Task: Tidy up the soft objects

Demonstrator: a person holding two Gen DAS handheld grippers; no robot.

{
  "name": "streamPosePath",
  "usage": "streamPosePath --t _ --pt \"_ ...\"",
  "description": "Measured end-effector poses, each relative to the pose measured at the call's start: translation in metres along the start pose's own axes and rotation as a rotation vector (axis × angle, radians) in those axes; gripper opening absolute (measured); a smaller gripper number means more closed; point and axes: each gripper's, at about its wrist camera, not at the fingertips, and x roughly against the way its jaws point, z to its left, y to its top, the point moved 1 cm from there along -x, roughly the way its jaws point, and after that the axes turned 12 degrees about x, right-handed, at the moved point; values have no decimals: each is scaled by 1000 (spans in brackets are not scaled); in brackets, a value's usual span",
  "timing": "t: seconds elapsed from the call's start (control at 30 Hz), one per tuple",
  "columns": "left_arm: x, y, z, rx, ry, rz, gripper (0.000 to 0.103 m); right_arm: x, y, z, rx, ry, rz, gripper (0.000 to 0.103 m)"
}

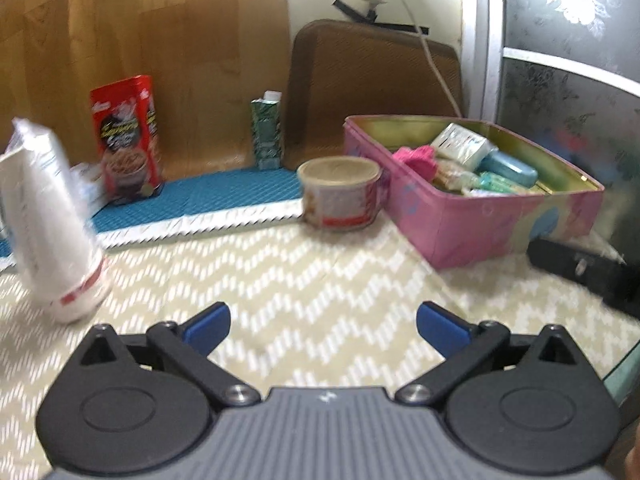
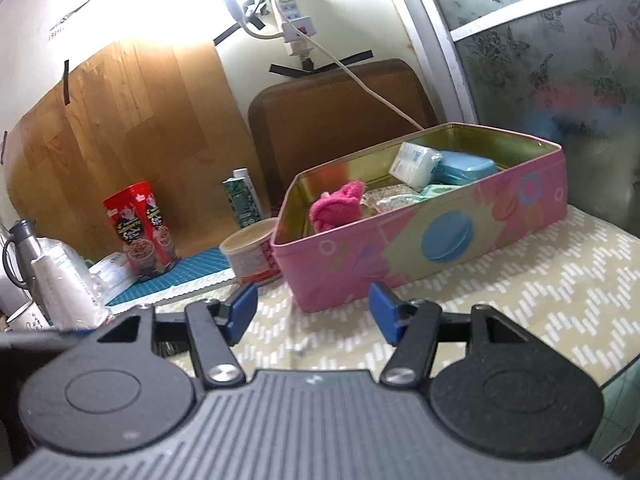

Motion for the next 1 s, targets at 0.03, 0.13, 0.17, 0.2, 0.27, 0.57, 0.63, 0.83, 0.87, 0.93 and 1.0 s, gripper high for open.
streamPosePath --t 0.03,0.13,0.17,0.2,0.27,0.57,0.63,0.83,0.87,0.93,1.0 --pt "1 -3 3 4 2 3 103 2 0 2 5 -2 -3 70" --pt "4 -6 8 20 5 7 103 5 1 8 12 -3 -4 70" --pt "6 -7 10 27 9 7 103 5 1 9 13 -1 -2 70" --pt "6 -7 12 34 12 6 103 6 1 11 14 2 2 70" --pt "8 -8 16 45 18 8 103 6 1 15 21 3 7 70" --pt "13 -9 21 52 44 1 103 11 0 26 44 -1 5 74" --pt "15 -9 20 43 59 -7 103 12 1 27 46 -2 3 74" --pt "22 -9 20 35 61 -28 103 14 1 27 43 -5 -6 75" --pt "23 -9 19 29 67 -39 103 14 0 26 41 -6 -5 75" --pt "26 -8 16 15 84 -64 103 13 0 24 31 -9 1 75" --pt "30 -9 13 -10 100 -97 103 13 0 21 15 -15 1 76"
